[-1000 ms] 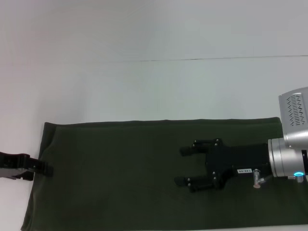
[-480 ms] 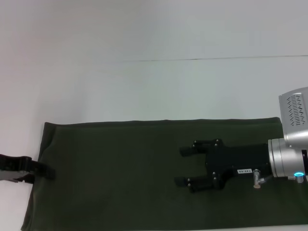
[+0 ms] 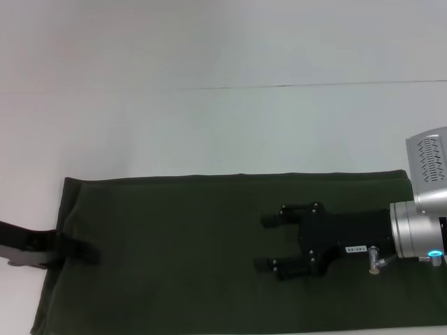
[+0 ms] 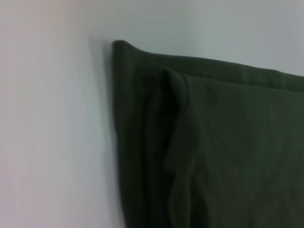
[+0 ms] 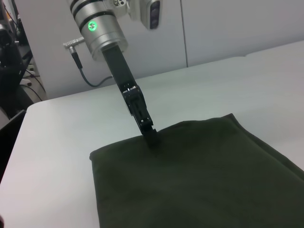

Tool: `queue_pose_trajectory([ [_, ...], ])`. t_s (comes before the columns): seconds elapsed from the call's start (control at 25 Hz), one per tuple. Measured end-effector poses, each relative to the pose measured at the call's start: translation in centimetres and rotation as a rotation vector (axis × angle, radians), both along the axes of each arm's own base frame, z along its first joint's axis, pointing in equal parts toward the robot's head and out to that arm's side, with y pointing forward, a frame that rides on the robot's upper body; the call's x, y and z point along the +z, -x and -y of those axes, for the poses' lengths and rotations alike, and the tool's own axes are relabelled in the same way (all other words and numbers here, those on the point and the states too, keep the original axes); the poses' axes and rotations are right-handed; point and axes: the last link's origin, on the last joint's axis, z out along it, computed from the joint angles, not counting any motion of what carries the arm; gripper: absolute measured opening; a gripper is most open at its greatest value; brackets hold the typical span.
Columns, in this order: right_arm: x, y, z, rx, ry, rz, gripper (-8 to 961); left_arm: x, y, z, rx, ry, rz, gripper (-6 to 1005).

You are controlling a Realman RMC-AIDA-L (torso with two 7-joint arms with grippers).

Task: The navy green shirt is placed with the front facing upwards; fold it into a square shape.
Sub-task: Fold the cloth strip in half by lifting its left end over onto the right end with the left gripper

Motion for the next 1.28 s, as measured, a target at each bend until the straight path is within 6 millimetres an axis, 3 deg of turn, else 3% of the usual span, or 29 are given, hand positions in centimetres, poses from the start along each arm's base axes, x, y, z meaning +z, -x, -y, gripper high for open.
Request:
queue_pose_trajectory([
  [0.6, 0.21, -0.02, 0.08, -0.015, 0.009, -0.006, 856, -0.66, -0.79, -0.38, 0.014, 0.002, 0.044, 633],
  [1.04, 0.28, 0.05, 0.04, -0.014, 0.008, -0.01, 857, -0.45, -0.6, -0.5, 0.0, -0.011, 0.019, 171],
  [1.28, 0.4, 0.14, -0.01, -0.01, 0.008, -0.014, 856, -0.43, -0.62, -0.49, 0.005, -0.01, 0.018, 91],
])
